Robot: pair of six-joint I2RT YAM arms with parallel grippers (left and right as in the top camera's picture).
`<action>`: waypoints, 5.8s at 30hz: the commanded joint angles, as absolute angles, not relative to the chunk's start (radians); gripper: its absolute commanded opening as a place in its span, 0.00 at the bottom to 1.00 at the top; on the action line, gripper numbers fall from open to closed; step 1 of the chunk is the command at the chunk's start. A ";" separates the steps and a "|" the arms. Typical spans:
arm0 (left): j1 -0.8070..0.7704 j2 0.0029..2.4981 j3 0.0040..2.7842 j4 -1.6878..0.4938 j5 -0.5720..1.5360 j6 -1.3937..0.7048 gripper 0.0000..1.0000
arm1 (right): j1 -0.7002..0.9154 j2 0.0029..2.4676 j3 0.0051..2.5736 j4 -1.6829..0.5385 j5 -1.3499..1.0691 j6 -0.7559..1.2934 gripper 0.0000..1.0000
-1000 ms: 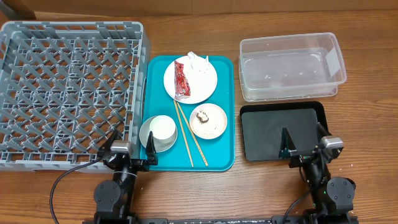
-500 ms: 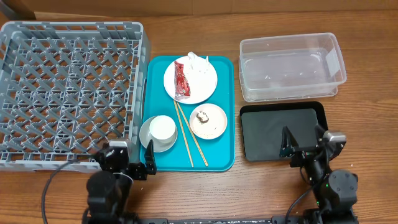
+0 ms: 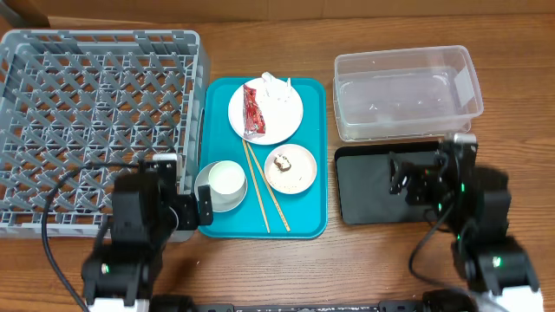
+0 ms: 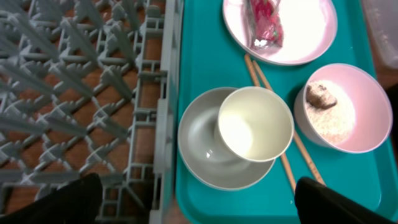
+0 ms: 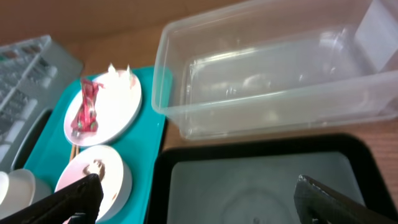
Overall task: Sort waste into correct bins and load items into the dishwasher
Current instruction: 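Reach right gripper to the white tissue on the plate and grasp, then carry tissue with right gripper into the clear plastic bin and release, then grasp the red wrapper on the white plate with right gripper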
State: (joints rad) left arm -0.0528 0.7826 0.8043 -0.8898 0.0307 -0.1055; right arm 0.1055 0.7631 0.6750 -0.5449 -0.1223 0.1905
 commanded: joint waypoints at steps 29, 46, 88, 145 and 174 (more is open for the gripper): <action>0.254 1.027 1.050 -1.095 0.229 -0.074 1.00 | 0.323 1.444 1.501 -0.918 -0.176 0.183 1.00; 0.254 1.027 1.050 -1.095 0.229 -0.074 1.00 | 0.496 1.976 1.882 -0.760 -0.042 0.130 1.00; 0.254 1.027 1.050 -1.095 0.226 -0.074 1.00 | 0.567 2.356 1.899 -0.578 0.007 0.266 0.06; 0.254 1.027 1.050 -1.081 0.226 -0.074 1.00 | 0.563 2.167 1.944 -0.928 -0.196 -0.546 0.89; 0.254 1.027 1.050 -1.081 0.226 -0.075 1.00 | 0.558 2.425 1.944 -0.700 -0.064 -0.549 0.81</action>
State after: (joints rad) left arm 0.2493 1.0237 1.0237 -1.0847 0.2100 -0.0971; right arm 0.5686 2.3997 1.9434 -0.7048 -0.0738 -0.5510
